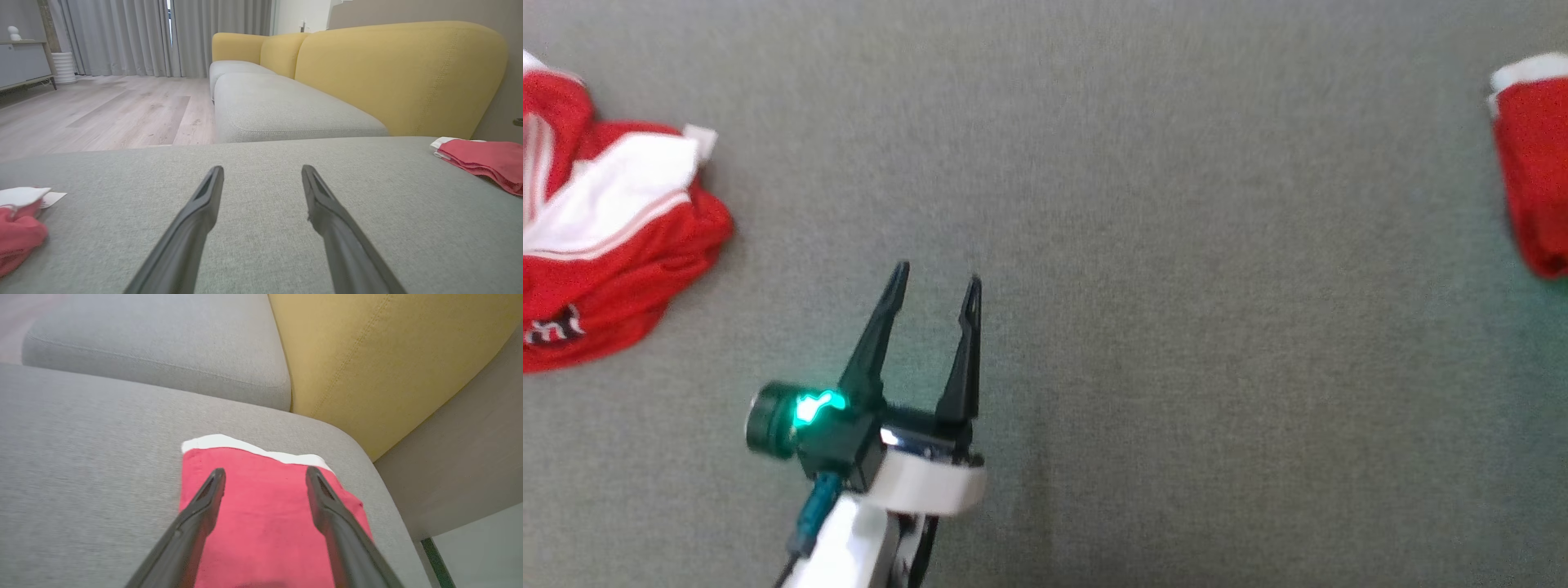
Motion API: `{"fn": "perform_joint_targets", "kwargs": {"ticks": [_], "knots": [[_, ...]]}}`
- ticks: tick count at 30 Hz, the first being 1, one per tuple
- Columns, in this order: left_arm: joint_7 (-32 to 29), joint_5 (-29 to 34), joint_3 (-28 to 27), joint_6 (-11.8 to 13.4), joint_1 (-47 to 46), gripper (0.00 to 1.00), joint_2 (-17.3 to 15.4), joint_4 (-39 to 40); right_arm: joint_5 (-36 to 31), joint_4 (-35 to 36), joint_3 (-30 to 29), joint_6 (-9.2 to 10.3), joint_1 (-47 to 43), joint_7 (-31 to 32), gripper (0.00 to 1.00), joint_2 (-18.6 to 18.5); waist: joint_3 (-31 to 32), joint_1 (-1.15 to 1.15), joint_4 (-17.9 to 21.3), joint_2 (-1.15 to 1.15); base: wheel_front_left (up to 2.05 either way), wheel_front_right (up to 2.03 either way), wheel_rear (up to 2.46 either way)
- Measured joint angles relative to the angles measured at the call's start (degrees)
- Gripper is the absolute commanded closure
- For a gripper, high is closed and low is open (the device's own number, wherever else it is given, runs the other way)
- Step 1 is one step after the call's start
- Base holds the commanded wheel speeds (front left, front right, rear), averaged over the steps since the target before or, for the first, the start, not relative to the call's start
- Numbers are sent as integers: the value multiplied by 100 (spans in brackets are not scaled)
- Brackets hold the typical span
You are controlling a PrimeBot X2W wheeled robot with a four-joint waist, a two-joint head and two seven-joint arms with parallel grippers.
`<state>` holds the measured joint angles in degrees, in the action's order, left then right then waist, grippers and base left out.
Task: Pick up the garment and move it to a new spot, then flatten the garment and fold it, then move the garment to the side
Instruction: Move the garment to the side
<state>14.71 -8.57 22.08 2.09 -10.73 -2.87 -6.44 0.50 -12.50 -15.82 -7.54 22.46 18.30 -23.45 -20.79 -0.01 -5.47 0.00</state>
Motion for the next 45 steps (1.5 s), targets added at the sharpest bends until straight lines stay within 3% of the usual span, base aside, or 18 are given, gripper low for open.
{"fn": "perform_joint_targets", "kwargs": {"ticks": [8, 14, 21, 30, 45], "knots": [[0, 9, -29, 152, 676, 0, -3, -94, 428, -14, 968, 0, -694, -684, 0, 746, 899, -1, -10, 0, 0, 0, 0], [0, 114, -220, 349, 1275, 0, -13, -145, 971, -441, 1924, 0, -1475, -1750, 0, 1316, 1689, -2, -48, 0, 0, 0, 0], [0, 157, -371, 466, 1674, 0, -13, -70, 1033, -904, 2284, 0, -2018, -3161, 0, 1774, 2195, -1, -132, 0, 0, 0, 0], [0, 154, -409, 534, 2074, 0, -15, 258, 980, -52, 2072, 1, -2881, -3251, 0, 1961, 2501, 0, -244, 0, 0, 0, 0], [0, 219, -452, 546, 2192, 0, -19, 300, 977, -19, 2092, 0, -3140, -3251, 0, 2060, 2589, 0, -240, 0, 0, 0, 0]]}}
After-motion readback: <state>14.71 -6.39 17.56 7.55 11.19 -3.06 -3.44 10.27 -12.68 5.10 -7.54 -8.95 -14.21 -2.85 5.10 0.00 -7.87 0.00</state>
